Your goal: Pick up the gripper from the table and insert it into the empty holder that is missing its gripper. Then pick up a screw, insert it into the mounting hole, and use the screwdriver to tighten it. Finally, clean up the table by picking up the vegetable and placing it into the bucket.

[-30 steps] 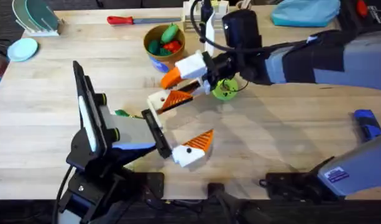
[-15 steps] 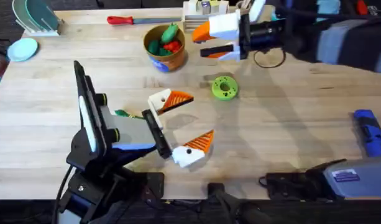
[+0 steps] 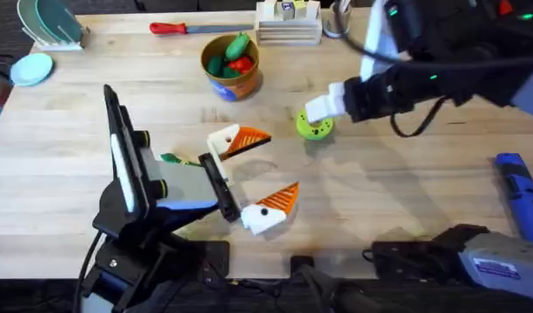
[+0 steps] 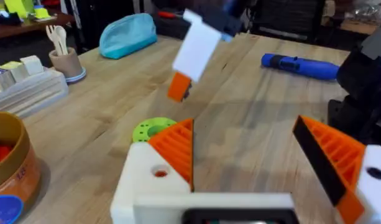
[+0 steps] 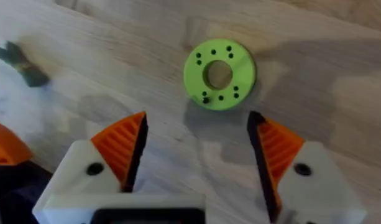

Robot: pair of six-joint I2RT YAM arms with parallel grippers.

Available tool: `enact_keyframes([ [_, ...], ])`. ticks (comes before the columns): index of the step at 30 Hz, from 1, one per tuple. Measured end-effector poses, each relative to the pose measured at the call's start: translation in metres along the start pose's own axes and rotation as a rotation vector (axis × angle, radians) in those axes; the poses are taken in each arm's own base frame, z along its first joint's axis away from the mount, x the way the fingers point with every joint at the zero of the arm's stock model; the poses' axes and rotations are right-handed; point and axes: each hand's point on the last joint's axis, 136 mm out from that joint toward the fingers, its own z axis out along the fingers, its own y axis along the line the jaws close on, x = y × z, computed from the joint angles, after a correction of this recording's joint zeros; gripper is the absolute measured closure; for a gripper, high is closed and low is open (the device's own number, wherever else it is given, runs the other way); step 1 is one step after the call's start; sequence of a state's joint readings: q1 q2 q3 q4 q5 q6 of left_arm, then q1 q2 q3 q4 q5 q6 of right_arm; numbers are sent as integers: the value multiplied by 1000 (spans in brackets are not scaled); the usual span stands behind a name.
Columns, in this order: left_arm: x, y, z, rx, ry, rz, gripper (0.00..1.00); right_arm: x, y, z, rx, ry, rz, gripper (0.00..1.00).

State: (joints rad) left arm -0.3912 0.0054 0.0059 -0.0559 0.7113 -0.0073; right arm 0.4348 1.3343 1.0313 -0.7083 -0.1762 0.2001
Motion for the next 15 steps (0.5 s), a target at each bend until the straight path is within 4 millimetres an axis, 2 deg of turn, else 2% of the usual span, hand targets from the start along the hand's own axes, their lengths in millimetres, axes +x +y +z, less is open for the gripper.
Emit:
enact_keyframes([
  [5, 0, 0, 0, 0, 0, 0, 7, 9, 1, 27, 117, 58, -112, 240],
  [11, 0, 0, 0, 0, 0, 0, 7, 16, -5, 52, 186, 110, -127, 551],
  [15, 0, 0, 0, 0, 0, 0, 7, 22, -10, 63, 212, 144, -110, 621],
])
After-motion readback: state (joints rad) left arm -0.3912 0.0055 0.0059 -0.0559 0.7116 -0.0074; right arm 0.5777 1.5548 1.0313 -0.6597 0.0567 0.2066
